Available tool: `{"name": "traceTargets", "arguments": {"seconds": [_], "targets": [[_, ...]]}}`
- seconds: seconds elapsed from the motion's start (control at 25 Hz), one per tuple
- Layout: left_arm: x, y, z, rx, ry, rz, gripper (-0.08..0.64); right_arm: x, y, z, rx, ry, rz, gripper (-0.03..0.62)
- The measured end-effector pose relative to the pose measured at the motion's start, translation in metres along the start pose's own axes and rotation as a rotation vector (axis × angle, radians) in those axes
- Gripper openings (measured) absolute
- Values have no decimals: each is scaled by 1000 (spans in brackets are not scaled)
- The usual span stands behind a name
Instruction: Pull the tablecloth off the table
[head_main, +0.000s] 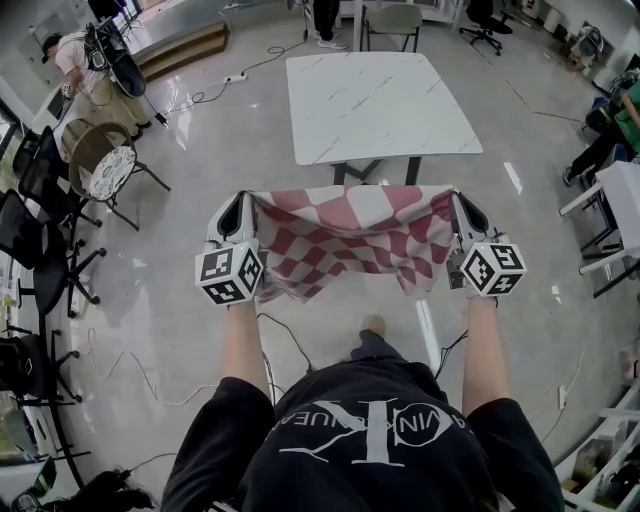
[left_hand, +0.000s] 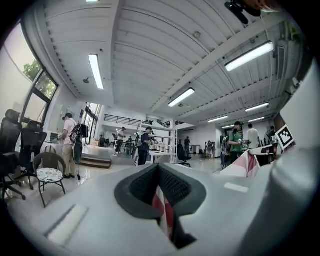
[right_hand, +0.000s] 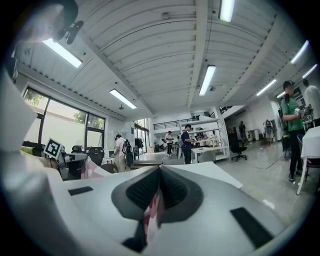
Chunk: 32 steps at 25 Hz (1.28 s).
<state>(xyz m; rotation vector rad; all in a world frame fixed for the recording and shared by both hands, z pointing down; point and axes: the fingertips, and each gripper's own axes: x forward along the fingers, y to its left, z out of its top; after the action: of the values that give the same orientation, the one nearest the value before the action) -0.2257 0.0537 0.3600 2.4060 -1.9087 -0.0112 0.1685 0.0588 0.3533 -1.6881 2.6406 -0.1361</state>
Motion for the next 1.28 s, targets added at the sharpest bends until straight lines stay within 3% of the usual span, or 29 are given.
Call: {"name": "traceTargets", "arguments": {"seconds": [0.4, 1.28], "targets": [[3, -3, 22, -1, -42, 9, 12, 1, -3, 22, -81, -26, 1, 12], [13, -18, 25, -6, -42, 10, 12, 3, -20, 27, -93, -39, -6, 12]]}}
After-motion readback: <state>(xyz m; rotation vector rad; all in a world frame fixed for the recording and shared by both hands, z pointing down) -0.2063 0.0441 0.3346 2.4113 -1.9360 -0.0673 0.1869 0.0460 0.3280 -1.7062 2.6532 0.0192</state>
